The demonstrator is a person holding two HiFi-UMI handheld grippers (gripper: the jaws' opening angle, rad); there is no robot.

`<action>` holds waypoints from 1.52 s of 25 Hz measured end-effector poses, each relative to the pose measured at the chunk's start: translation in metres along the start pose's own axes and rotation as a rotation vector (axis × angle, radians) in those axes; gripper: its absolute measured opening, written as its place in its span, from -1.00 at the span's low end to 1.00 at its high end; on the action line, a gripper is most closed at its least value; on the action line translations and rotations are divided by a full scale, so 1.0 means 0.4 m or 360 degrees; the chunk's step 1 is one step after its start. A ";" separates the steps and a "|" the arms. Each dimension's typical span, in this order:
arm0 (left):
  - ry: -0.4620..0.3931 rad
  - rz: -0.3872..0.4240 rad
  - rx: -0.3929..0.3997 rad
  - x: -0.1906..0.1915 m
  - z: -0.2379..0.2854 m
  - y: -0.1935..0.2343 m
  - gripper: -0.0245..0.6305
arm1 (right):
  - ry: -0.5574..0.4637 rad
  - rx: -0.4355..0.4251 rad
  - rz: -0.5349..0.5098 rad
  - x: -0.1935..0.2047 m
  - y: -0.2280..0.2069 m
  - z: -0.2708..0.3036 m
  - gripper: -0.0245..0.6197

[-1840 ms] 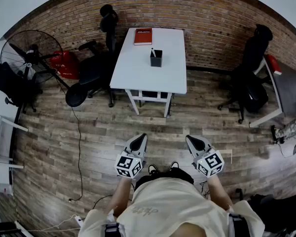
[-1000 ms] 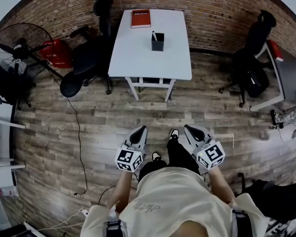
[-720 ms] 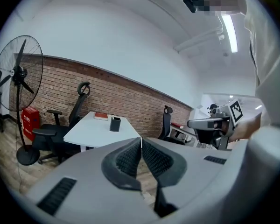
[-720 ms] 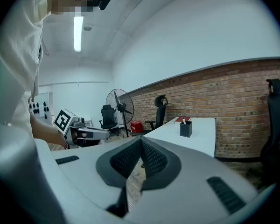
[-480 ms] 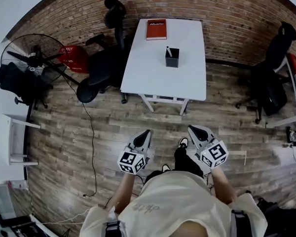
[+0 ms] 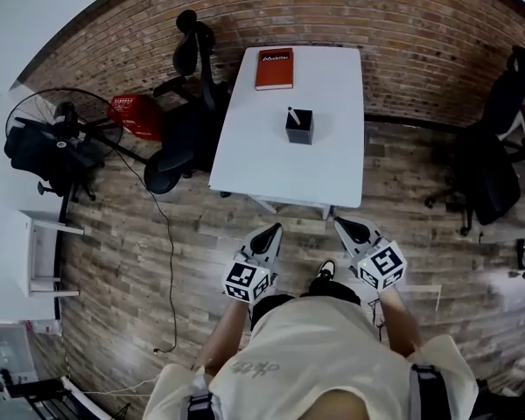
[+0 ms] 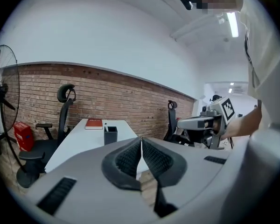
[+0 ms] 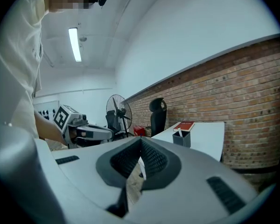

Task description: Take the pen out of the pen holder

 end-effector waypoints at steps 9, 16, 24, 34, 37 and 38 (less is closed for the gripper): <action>0.0096 -0.0058 -0.0123 0.009 0.050 0.060 -0.85 | 0.0047 -0.0069 0.0037 -0.013 -0.084 0.058 -0.90; 0.0035 -0.0114 -0.0061 -0.008 0.159 0.150 -0.85 | 0.0133 -0.0007 0.0079 -0.005 -0.144 0.106 -0.90; 0.0003 -0.0056 0.0196 -0.087 0.356 0.281 -0.85 | 0.0094 0.0157 0.0037 -0.107 -0.252 0.247 -0.90; -0.0013 -0.0039 0.0371 -0.153 0.525 0.474 -0.85 | 0.0116 0.0371 0.0024 -0.190 -0.319 0.390 -0.90; 0.0021 -0.0037 0.0404 -0.158 0.582 0.521 -0.85 | 0.0122 0.0432 0.0026 -0.212 -0.346 0.418 -0.90; 0.0029 -0.0036 0.0419 -0.162 0.601 0.532 -0.85 | 0.0123 0.0456 0.0031 -0.217 -0.357 0.423 -0.90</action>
Point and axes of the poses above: the fingertips, and each gripper's own axes: z forward along the fingers, y to its left, x out of its underside, the point moved 9 cm from there along -z, backward along the fingers, and after that the axes turned 1 degree about -x, right-handed, at the moved point
